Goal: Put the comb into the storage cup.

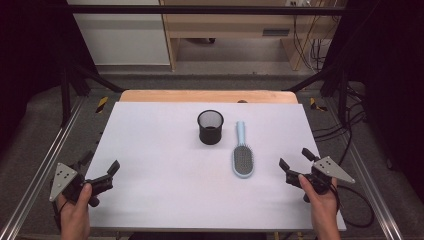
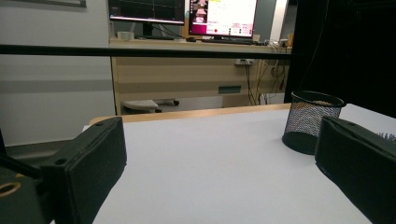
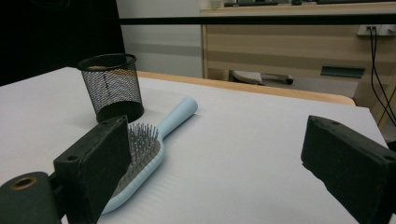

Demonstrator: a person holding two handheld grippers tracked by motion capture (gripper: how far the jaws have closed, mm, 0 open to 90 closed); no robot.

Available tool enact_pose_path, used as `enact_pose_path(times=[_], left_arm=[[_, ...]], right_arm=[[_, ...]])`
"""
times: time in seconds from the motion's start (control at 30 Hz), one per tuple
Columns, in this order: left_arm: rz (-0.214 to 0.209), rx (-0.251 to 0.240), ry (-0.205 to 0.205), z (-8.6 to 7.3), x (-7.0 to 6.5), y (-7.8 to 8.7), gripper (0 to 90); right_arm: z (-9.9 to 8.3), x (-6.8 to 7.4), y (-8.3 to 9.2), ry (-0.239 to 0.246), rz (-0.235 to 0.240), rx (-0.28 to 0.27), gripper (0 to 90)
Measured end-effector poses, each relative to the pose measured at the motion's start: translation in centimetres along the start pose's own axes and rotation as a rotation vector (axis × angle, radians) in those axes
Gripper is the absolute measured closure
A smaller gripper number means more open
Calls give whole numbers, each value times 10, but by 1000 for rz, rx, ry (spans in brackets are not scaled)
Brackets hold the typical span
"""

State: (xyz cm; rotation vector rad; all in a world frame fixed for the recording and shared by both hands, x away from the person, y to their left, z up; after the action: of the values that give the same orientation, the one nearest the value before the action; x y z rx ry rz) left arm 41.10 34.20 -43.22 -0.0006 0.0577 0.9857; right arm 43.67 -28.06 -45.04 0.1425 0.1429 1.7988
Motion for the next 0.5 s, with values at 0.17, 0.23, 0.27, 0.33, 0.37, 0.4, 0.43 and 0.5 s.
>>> enact_pose_path(times=[0.17,0.23,0.27,0.33,0.37,0.4,0.43,0.5], left_arm=[[4,-4,-13,1,0,0,23],[4,-3,-19,1,0,0,23],[5,-1,-22,1,1,0,23],[7,2,-20,0,1,0,23],[8,2,-18,0,1,0,22],[10,0,-17,0,1,0,22],[11,2,-18,0,1,0,22],[13,2,-19,0,1,0,22]], right_arm=[[0,3,-1,5,2,1,71],[0,5,-2,6,5,2,64],[0,5,-2,6,5,2,64],[0,7,-3,9,9,4,61],[1,8,-4,1,14,6,57],[2,12,-6,7,18,22,45],[2,12,-6,7,18,22,45],[5,18,-11,13,13,57,46]])
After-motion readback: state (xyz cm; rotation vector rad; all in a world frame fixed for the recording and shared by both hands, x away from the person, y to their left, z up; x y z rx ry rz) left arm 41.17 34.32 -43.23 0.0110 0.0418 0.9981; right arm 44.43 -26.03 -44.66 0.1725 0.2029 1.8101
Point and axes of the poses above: each handheld gripper's, and its own axes: y roughly backward along the jaws, z roughly out of its top, x roughly to its left, the point moved 1 cm from there along -y, roughly forward along the jaws, and after that the axes turned 11 degrees about -z, right-handed, at the moved point
